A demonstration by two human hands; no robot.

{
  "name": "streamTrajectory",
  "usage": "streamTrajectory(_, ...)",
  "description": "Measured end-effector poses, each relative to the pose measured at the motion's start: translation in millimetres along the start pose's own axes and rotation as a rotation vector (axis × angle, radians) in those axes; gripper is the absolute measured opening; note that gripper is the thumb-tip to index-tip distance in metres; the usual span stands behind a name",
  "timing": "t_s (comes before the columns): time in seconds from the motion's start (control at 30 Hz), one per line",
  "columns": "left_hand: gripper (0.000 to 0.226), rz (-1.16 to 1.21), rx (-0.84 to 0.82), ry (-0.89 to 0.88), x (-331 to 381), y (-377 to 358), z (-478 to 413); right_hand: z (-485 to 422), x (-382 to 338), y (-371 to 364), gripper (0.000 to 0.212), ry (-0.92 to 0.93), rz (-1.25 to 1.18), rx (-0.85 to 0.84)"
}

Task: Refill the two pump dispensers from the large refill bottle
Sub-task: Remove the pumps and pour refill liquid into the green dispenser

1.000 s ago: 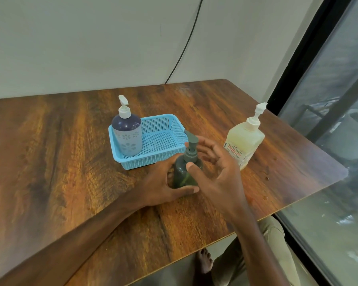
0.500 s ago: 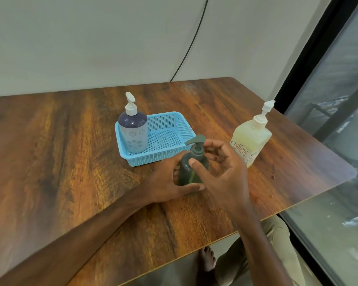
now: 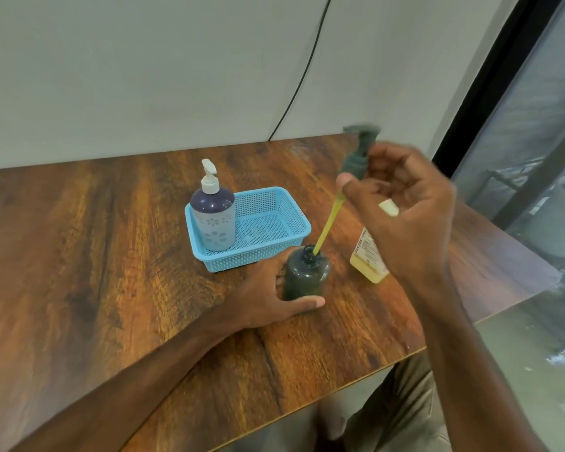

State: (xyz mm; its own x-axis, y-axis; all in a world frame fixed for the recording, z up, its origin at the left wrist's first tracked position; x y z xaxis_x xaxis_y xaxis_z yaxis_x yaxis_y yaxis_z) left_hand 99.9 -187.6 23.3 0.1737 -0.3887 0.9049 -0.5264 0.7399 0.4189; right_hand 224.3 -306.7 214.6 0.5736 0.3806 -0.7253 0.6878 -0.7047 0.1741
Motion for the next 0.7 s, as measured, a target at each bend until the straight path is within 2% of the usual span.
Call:
streamTrajectory(0.2,0.096,-0.018,-0.012,0.045,-3.4,0.3,0.2,-42.9,-24.7,20.9,0.037,0.042,0.136,0.02)
streamTrajectory(0.3,0.086,-0.015,-0.015,0.04,-1.5,-0.1,0.2,-42.8,-16.1,18.6,0.032,-0.006,0.246,-0.06)
streamTrajectory(0.4,0.074,-0.015,-0.009,0.019,3.8,-0.6,1.6,-21.9,9.0,9.3,0.028,-0.091,0.368,-0.179)
streamTrajectory(0.57,0.077,-0.003,0.021,-0.011,6.4,1.4,2.7,32.2,65.9,-4.8,0.033,-0.285,0.516,-0.297)
streamTrajectory(0.7,0.067,-0.023,0.044,-0.062,14.2,4.6,4.7,68.2,108.7,-16.6,0.025,-0.422,0.607,-0.407)
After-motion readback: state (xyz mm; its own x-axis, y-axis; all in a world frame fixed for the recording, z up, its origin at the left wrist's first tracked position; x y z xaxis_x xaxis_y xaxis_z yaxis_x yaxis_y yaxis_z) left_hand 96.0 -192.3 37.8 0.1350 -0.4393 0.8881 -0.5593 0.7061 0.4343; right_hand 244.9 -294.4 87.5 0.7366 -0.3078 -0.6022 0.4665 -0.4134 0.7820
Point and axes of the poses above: each hand's wrist, its own z-axis away from the middle knuckle, its own y-axis out of the back of the hand, x = y × z, the point moved 8 cm from there along -z, towards the middle knuckle, and after that the axes turned 3 degrees about -x, right-handed, at the moved point
